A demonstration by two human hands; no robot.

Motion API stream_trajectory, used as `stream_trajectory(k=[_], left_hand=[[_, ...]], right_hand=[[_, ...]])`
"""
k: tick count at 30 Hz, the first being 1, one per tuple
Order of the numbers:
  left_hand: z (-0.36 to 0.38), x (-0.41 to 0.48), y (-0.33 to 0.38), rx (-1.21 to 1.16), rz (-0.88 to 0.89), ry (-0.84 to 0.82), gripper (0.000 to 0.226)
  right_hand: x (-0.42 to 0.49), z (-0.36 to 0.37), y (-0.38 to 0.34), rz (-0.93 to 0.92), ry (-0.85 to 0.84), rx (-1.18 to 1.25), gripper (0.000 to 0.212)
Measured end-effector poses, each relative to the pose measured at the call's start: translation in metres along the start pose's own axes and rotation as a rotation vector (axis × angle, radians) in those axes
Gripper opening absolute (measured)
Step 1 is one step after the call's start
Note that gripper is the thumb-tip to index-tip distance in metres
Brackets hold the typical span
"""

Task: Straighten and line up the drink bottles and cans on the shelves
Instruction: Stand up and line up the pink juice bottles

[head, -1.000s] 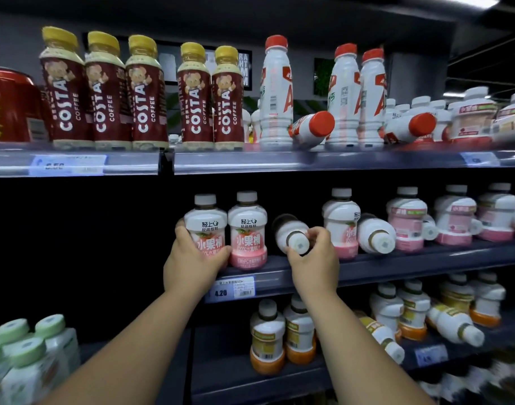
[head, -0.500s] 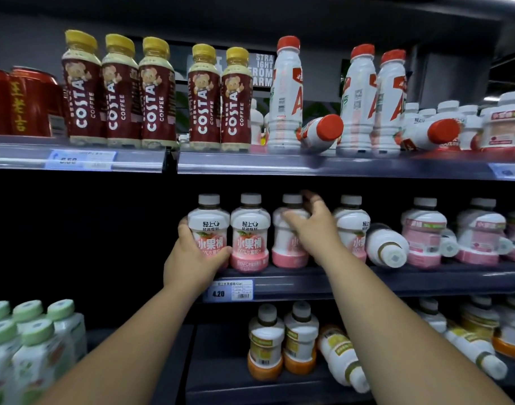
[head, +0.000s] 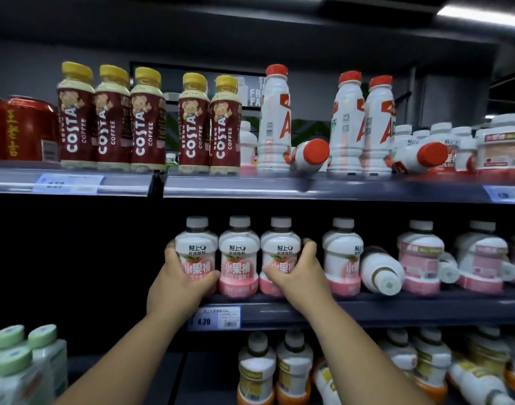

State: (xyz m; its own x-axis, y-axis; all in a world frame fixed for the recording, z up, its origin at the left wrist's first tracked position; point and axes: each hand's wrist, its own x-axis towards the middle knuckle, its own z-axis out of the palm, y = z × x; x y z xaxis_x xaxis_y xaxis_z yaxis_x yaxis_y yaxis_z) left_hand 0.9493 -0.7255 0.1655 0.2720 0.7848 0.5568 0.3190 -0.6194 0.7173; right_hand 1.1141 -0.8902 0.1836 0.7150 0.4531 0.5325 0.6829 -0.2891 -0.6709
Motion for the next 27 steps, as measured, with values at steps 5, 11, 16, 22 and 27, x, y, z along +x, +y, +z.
stream_trajectory(k=[5,11,16,22,27], left_hand=[[-0.0003,-0.0008,0.0003,0.0,-0.001,0.003,0.096],[-0.0002,-0.0004,-0.0017,-0.005,0.005,0.004,0.095],[0.0008,0.0005,-0.003,0.0,0.014,0.009,0.095],[0.0007,0.0015,-0.0041,0.007,0.018,0.006,0.097],[0.0003,0.0034,-0.0044,0.004,0.011,-0.007,0.099]], right_hand=[[-0.0008,-0.0011,0.001,-0.009,-0.023,-0.036,0.086],[-0.0019,-0.0001,0.0006,0.003,0.008,-0.061,0.092],[-0.001,0.0009,0.002,0.001,0.004,-0.059,0.093],[-0.0035,0.0006,0.0009,-0.009,-0.031,-0.028,0.095],[-0.0012,-0.0009,0.0002,0.027,-0.026,0.004,0.084]])
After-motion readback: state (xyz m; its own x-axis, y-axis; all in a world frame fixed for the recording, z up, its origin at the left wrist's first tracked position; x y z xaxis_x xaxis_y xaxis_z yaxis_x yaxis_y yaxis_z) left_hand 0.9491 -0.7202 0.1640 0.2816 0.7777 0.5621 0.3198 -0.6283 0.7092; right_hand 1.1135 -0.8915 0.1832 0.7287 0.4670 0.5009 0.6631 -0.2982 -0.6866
